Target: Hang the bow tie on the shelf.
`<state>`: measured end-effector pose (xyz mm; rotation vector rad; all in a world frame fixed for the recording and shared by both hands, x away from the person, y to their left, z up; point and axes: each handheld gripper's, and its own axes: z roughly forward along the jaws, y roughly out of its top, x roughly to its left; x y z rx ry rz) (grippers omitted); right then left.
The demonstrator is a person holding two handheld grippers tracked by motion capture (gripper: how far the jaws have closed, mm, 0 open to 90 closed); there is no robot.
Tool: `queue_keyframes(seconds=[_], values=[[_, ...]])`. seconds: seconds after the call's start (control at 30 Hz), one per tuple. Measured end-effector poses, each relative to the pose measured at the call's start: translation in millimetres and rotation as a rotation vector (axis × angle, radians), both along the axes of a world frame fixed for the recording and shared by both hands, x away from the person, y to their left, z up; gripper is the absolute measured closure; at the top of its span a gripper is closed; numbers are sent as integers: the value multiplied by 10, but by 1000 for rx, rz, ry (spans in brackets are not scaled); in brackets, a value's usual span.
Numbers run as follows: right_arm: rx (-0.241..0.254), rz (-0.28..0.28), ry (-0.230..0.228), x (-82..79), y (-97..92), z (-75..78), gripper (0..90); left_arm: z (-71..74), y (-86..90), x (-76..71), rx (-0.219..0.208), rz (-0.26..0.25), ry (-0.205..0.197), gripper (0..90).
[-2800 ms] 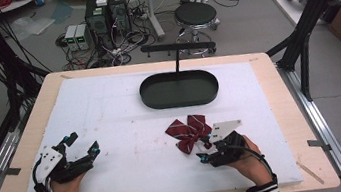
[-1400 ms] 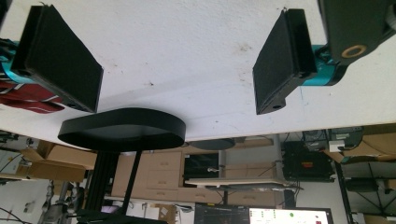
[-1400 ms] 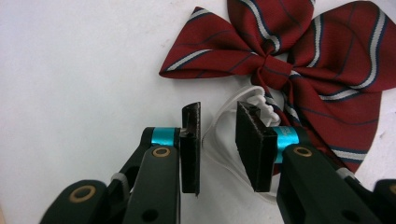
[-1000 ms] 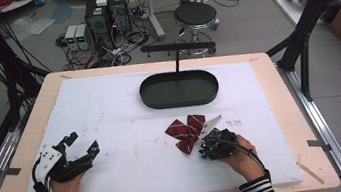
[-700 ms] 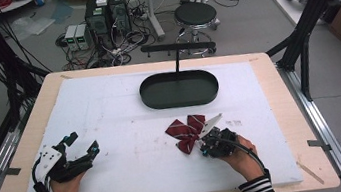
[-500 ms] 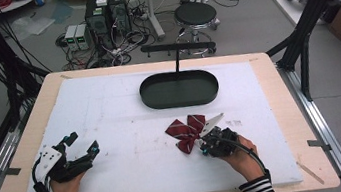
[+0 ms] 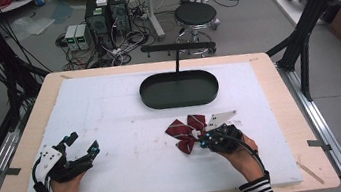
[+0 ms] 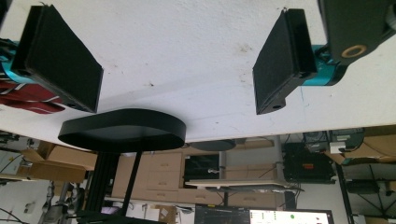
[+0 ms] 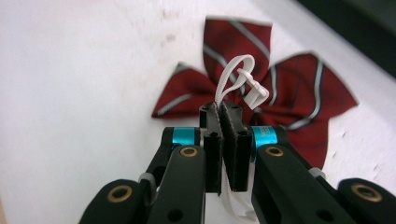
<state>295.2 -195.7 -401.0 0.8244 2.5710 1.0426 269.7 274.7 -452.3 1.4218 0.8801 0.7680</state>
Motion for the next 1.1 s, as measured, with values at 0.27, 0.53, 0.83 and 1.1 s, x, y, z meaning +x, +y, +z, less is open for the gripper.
queue_keyframes(seconds=[0.27,0.53,0.83,1.1], values=[[124,10,-102,-44,-34,128,872,0,-4,0,3,-3,-1,164],[203,3,-165,-37,-30,265,872,1,-2,0,3,-1,2,164],[260,0,-233,-10,-13,454,872,1,-1,0,3,-1,2,164],[324,-10,-302,37,10,618,872,1,-3,1,4,-3,0,164]])
